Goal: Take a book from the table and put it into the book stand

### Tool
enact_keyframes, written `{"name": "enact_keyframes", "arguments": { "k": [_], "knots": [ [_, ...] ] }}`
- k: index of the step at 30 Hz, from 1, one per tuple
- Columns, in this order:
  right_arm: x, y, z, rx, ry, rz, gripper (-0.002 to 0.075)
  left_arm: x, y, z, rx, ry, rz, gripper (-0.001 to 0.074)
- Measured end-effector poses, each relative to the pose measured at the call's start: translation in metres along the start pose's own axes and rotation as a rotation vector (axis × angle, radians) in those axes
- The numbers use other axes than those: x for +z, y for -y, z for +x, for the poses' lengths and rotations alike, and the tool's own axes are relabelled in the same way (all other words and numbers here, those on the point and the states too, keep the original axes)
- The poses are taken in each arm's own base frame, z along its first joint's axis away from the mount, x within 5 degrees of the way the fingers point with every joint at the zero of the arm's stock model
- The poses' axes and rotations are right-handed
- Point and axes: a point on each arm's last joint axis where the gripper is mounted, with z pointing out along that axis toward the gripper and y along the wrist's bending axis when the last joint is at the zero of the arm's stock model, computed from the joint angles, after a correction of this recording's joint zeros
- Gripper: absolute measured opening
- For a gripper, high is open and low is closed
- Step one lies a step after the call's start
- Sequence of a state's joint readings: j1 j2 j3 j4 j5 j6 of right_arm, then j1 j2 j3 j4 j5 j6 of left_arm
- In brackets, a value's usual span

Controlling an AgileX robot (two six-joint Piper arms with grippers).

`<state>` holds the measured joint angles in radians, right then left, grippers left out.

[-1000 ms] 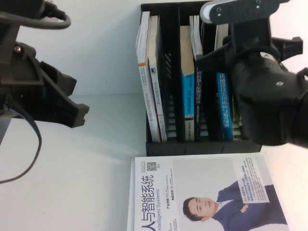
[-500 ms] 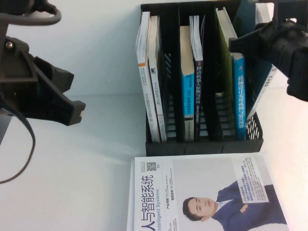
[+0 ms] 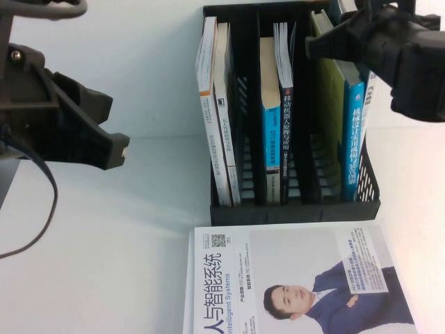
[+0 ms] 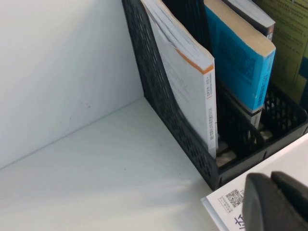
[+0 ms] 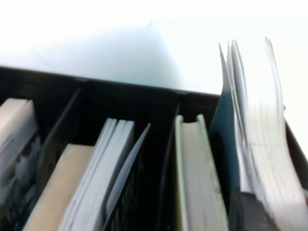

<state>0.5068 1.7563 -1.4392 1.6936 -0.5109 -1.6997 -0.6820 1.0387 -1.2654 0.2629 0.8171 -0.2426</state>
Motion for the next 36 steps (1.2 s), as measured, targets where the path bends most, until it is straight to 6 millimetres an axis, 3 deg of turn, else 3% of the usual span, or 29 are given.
{"name": "enact_keyframes", "arguments": {
  "k": [12,14,21,24,29,33,36],
  "knots": [
    [0.002,0.001,-0.003,-0.074,-0.028,0.032,0.0148,0.000,0.001,0.002,-0.030,-0.017,0.008,-0.0004],
    [0.001,0.000,-0.005,-0.096,-0.021,0.027,0.0191,0.000,0.001,0.002,-0.036,-0.018,0.012,-0.0004],
    [-0.001,0.000,-0.011,-0.118,-0.004,0.015,0.0514,0.000,0.002,0.002,-0.043,-0.020,0.018,-0.0004],
    [-0.017,-0.001,-0.025,-0.131,0.037,-0.002,0.0583,0.000,0.002,0.002,-0.045,-0.021,0.021,-0.0004],
    [-0.060,0.002,-0.059,-0.125,0.139,-0.022,0.0608,0.000,0.003,0.002,-0.053,-0.024,0.035,-0.0004],
    [-0.095,0.022,-0.077,-0.085,0.185,0.038,0.0608,0.005,0.005,0.009,-0.036,-0.011,0.043,-0.0004],
    [-0.121,0.043,-0.075,-0.068,0.182,0.101,0.0552,0.010,0.006,0.021,-0.025,0.019,0.059,-0.0004]
  ]
}}
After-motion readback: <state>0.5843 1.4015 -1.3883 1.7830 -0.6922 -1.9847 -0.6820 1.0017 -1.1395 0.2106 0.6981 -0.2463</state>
